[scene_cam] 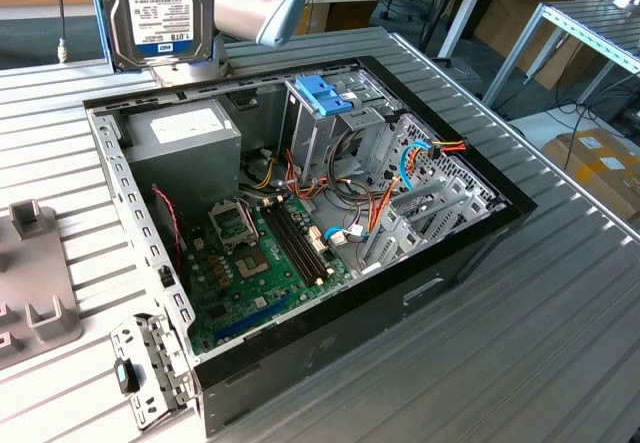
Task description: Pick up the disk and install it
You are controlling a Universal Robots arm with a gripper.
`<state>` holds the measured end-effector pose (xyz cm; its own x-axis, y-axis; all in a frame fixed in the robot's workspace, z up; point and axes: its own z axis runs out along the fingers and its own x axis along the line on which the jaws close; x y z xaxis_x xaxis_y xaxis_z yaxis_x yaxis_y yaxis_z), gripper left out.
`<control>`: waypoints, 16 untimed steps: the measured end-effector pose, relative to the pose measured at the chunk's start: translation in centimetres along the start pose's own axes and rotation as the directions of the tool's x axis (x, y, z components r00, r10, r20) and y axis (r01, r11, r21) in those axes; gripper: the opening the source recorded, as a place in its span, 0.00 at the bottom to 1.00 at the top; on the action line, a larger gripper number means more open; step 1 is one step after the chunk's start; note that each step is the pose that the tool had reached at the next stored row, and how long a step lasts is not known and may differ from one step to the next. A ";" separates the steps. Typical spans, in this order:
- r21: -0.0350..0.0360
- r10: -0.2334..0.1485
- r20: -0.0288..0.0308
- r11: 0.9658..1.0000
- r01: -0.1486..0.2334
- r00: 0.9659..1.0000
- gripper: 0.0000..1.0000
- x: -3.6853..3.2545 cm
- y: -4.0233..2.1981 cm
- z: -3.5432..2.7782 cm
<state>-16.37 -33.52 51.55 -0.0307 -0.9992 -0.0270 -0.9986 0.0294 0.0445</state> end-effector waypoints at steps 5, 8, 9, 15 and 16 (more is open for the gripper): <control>0.000 0.000 0.000 1.000 0.000 1.000 0.37 0.30 -0.01 0.00; 0.000 0.000 0.000 1.000 0.000 1.000 0.37 0.43 -0.02 -0.01; 0.000 0.000 0.000 1.000 0.000 1.000 0.37 0.47 -0.02 -0.01; 0.000 0.000 0.000 1.000 0.000 1.000 0.37 0.89 -0.04 -0.02; 0.000 0.000 0.000 1.000 0.000 1.000 0.37 0.94 -0.04 -0.02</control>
<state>-16.35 -34.46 51.54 -0.0307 -0.9992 -0.0271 -0.9986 0.0295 0.0445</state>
